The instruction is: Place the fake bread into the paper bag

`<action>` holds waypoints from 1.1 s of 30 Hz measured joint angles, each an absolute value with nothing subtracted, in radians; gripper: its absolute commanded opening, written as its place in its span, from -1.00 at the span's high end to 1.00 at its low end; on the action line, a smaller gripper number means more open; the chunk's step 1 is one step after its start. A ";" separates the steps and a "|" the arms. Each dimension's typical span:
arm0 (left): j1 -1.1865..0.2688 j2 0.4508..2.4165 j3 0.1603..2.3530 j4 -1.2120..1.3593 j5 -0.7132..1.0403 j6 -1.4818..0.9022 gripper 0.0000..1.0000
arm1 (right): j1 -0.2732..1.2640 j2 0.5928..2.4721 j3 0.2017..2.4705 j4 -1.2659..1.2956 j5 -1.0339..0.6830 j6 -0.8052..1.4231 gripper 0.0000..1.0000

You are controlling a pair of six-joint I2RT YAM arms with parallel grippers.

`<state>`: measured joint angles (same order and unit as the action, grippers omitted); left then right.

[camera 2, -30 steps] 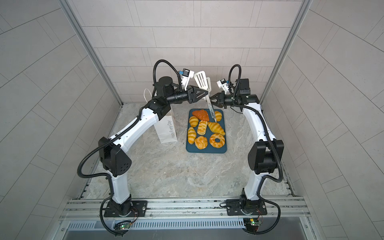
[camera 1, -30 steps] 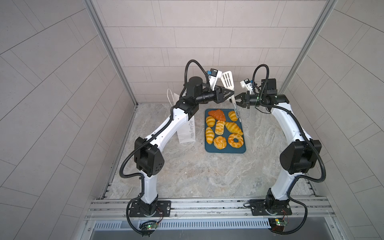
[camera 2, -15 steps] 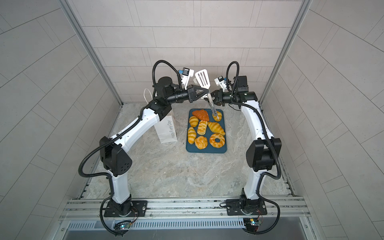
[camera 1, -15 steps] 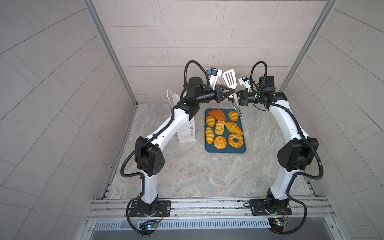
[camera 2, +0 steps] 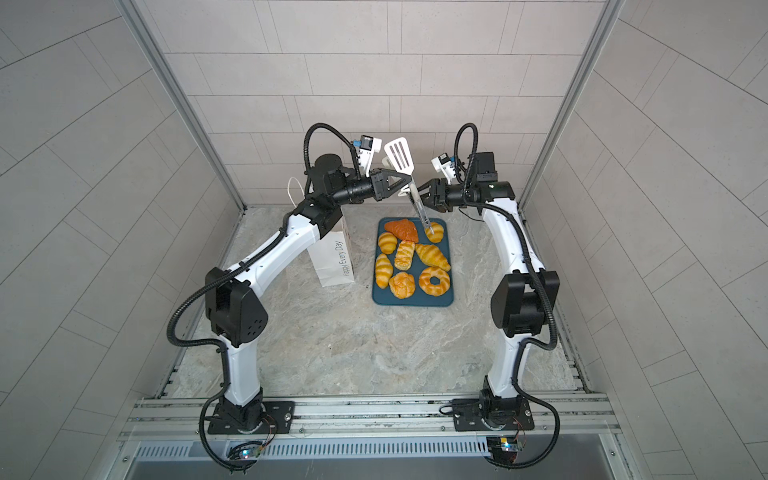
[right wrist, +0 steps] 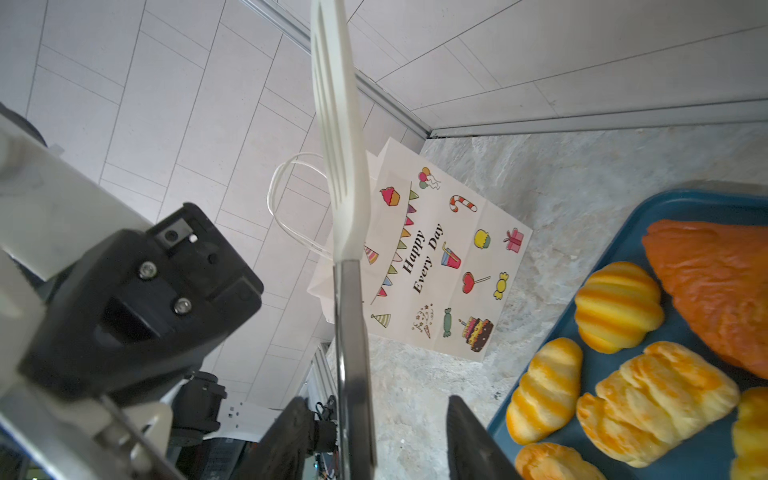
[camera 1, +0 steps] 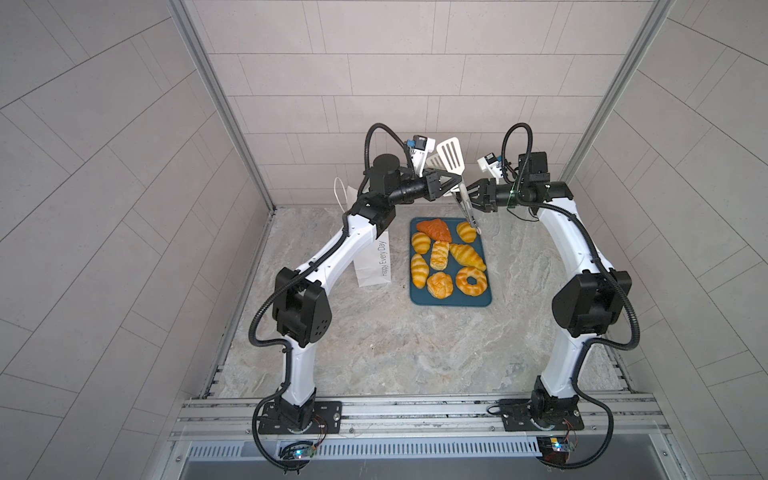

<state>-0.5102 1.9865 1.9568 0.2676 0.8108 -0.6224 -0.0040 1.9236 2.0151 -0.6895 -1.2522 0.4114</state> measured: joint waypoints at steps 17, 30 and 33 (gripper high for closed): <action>-0.485 2.051 2.009 0.299 0.868 -0.676 1.00 | -0.058 1.613 1.524 -0.048 -1.266 0.724 -0.99; -0.508 2.043 2.009 0.310 0.910 -0.687 1.00 | 0.009 1.608 1.499 0.080 -1.256 0.787 -1.00; -0.514 2.023 2.007 0.310 0.917 -0.677 1.00 | 0.013 1.608 1.499 0.075 -1.252 0.787 -1.00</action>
